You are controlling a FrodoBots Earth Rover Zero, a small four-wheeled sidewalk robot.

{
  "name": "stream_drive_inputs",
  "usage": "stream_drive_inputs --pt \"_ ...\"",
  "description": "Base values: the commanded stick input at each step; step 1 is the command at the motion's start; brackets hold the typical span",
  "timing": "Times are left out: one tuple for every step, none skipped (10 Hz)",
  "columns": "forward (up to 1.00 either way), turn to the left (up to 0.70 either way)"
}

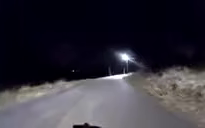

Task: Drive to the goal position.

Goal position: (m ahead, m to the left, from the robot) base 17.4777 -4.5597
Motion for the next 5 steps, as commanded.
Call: stream_drive_inputs --pt "1.00 -0.03" --pt "1.00 -0.04" --pt "1.00 -0.04" --pt "1.00 -0.03" --pt "1.00 -0.02"
